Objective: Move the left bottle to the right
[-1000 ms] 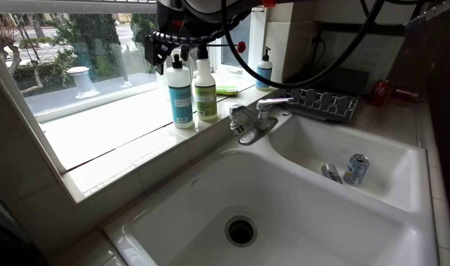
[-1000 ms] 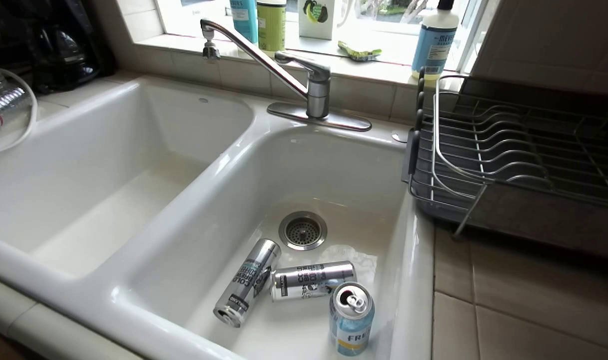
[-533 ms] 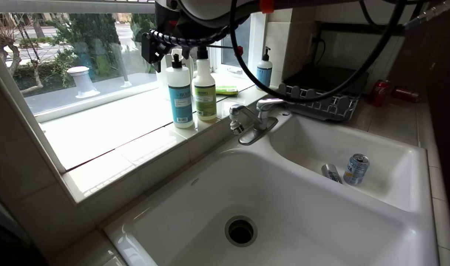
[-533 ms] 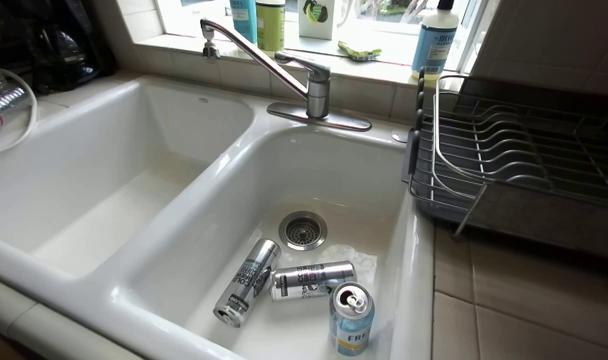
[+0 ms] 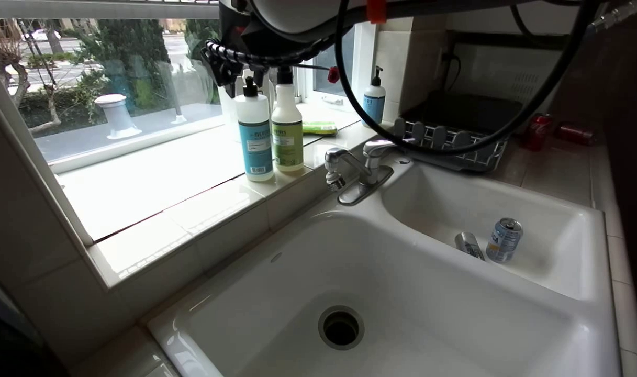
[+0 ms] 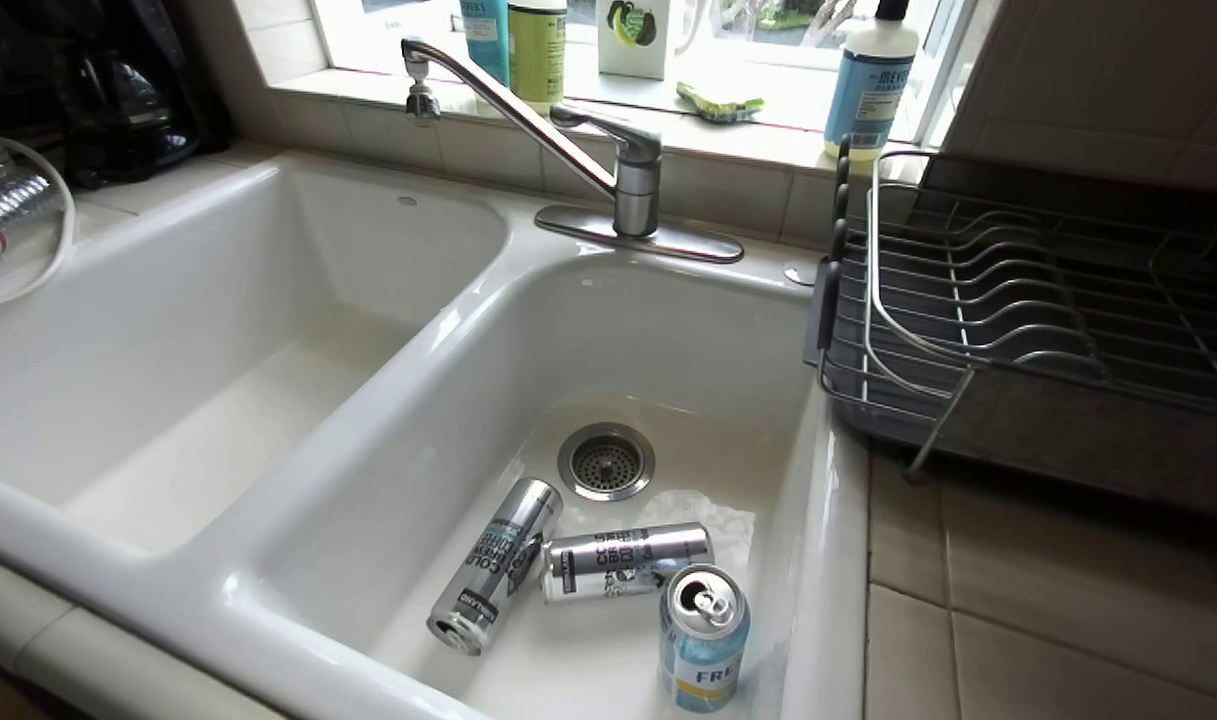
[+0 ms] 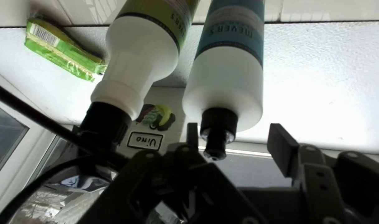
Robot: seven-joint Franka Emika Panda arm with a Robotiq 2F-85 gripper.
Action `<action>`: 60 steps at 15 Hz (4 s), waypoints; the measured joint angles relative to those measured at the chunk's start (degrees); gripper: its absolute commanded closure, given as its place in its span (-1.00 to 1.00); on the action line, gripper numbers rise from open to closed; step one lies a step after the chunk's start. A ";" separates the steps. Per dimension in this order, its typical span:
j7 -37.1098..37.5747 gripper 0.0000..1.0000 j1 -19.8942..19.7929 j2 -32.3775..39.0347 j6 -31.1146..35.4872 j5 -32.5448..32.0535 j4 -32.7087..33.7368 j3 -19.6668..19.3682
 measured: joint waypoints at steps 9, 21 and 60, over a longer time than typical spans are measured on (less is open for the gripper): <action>1.88 0.85 0.65 0.02 0.00 -0.44 0.05 -0.66; 2.07 0.85 1.93 -1.79 -1.39 0.13 0.76 0.02; 8.24 0.85 -5.99 -22.48 -9.12 -0.27 -14.32 -4.69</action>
